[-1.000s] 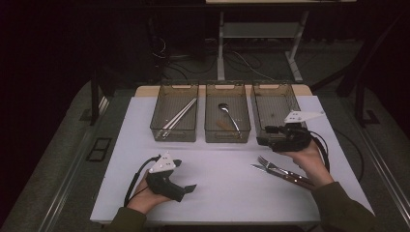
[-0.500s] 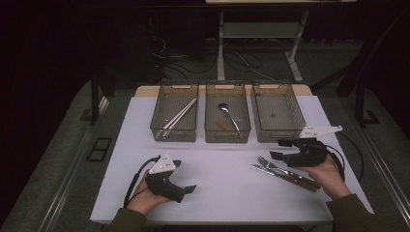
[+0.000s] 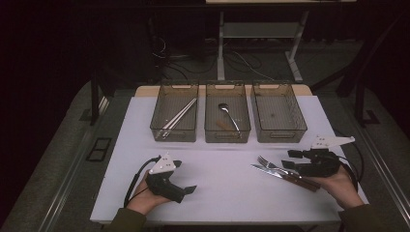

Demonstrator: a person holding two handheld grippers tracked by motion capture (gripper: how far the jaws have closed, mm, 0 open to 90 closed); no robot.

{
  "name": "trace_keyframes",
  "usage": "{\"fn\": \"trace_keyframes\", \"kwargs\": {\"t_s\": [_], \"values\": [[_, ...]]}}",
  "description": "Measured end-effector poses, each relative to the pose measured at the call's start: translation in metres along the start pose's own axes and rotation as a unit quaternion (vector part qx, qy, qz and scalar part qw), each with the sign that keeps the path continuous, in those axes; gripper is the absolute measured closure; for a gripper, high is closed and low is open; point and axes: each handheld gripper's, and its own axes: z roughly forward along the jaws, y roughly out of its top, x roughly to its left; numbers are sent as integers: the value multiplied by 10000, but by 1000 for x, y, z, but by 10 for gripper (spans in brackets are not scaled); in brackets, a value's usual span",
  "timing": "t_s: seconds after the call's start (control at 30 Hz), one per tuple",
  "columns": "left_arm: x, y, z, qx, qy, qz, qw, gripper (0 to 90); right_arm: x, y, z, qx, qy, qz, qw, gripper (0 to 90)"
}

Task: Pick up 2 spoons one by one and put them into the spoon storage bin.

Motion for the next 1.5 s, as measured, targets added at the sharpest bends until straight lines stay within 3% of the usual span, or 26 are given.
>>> {"fn": "trace_keyframes", "kwargs": {"t_s": [0.23, 0.57, 1.03, 1.5], "values": [[0, 0, 0, 3, -7, 2, 10000, 0, -1, -11, -6, 245, -8, -44, 9997, 658], [-1, 0, 0, -11, -12, 2, 10000, 0, -16, -30, -12, 807, -272, -29, 9964, 892], [-1, 0, 0, -3, -19, 9, 10000, 0, -25, -39, -5, 1377, -505, -82, 9892, 897], [-2, 1, 0, -5, -20, 29, 10000, 0, -26, -41, -5, 1477, -504, -43, 9877, 898]]}}
